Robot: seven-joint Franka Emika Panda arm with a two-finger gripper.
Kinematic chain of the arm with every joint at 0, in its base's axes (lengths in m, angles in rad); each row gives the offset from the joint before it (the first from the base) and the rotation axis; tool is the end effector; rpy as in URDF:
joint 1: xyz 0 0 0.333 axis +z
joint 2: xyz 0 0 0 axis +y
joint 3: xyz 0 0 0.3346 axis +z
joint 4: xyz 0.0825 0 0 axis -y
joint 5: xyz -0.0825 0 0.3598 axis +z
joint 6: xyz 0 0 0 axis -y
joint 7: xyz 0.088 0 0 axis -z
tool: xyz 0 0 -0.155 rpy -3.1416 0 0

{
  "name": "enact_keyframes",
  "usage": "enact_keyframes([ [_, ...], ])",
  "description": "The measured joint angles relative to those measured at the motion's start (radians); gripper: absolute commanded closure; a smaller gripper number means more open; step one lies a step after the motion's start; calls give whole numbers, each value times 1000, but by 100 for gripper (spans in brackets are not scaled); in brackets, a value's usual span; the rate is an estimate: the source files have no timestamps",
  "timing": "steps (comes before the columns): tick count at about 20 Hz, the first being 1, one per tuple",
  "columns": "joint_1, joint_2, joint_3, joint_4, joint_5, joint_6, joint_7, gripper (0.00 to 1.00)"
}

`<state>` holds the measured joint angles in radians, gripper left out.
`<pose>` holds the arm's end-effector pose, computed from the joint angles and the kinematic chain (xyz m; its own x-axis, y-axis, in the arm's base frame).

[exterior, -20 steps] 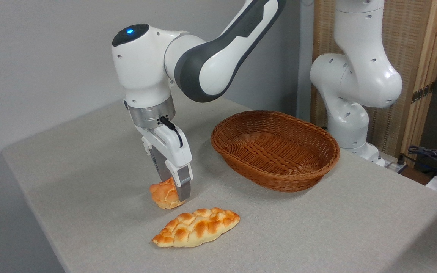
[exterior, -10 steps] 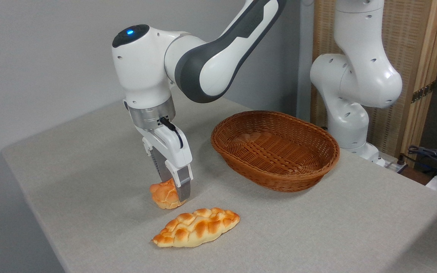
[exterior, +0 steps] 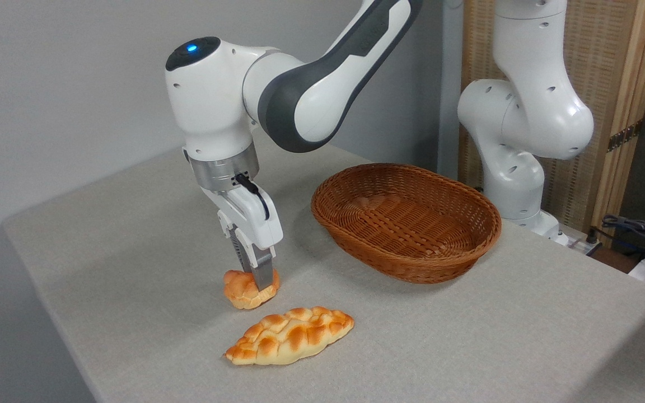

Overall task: Put bread into the basket
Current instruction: 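Close the gripper on the round bun, then lift the bun and carry it over the wicker basket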

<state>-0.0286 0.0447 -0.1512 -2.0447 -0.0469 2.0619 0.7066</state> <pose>0.5252 -0.0995 0.3999 0.6498 -0.7600 0.0098 -0.7593 -0.6485 0.0540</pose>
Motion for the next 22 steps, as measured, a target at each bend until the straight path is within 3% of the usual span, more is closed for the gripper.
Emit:
enact_keyframes([
  [2, 2, -3, 2, 9, -24, -14, 4, 75],
  [6, 7, -34, 28, 83, -95, -174, 61, 75],
  [11, 9, -155, 46, 117, -110, -444, 151, 73],
  [12, 9, -189, 46, 116, -110, -504, 167, 67],
  [14, 4, -243, 46, 101, -110, -593, 197, 66],
  [20, -62, -340, 44, -56, -75, -614, 246, 65],
  [22, -110, -367, 44, -133, -57, -583, 255, 56],
])
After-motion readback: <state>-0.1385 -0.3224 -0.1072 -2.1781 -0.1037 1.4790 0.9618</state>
